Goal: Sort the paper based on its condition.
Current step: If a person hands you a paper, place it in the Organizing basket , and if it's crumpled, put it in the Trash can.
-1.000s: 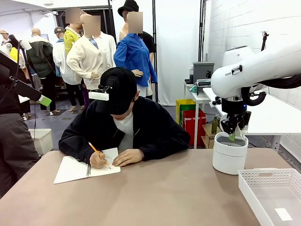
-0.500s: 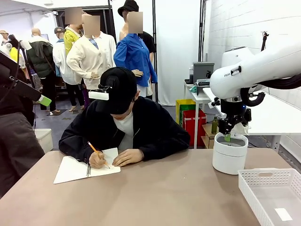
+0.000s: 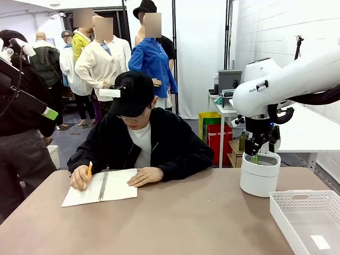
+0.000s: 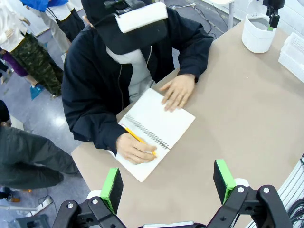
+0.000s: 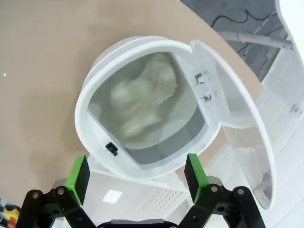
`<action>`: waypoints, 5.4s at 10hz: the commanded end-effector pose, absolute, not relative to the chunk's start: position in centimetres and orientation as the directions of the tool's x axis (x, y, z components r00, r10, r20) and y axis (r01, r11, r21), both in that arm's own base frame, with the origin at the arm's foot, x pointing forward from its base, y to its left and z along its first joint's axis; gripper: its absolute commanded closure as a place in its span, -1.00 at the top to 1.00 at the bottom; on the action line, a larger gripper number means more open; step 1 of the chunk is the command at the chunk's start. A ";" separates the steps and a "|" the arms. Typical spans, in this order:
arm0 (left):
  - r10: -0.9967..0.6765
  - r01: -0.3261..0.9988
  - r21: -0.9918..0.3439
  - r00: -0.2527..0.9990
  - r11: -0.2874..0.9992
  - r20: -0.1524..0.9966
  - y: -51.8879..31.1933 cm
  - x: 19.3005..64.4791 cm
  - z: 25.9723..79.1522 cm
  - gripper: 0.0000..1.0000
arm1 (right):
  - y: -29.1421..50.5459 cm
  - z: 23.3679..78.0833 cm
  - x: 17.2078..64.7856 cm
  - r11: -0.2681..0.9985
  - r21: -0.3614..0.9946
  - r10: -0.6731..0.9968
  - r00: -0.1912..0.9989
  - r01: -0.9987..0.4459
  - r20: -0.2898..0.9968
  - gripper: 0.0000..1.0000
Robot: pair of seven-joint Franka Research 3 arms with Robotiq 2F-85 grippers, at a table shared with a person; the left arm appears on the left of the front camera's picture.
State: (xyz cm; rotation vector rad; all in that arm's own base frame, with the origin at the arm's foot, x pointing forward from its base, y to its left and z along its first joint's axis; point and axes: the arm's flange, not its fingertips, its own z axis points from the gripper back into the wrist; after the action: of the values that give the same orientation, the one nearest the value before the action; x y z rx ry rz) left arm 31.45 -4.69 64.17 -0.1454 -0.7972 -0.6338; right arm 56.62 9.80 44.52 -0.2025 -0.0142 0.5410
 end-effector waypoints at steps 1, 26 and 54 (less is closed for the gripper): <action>-0.467 0.580 0.106 0.519 0.807 0.716 -4.7 31.6 64.1 1.00 | 10.3 44.2 56.2 0.832 -0.244 0.517 0.856 -0.498 0.019 1.00; -0.467 0.580 0.106 0.519 0.807 0.716 -4.7 31.6 64.1 1.00 | 24.7 55.7 38.5 0.598 -0.023 0.753 0.552 -0.801 0.360 1.00; -0.467 0.580 0.106 0.519 0.807 0.716 -4.7 31.6 64.1 1.00 | 28.6 66.5 44.1 0.601 -0.111 0.636 0.390 -0.791 0.665 1.00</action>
State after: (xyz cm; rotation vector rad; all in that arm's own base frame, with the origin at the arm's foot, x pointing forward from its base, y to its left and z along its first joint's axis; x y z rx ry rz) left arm 31.46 -4.70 64.17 -0.1457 -0.7970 -0.6342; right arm 44.02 28.80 66.51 0.2383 -0.7298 0.9193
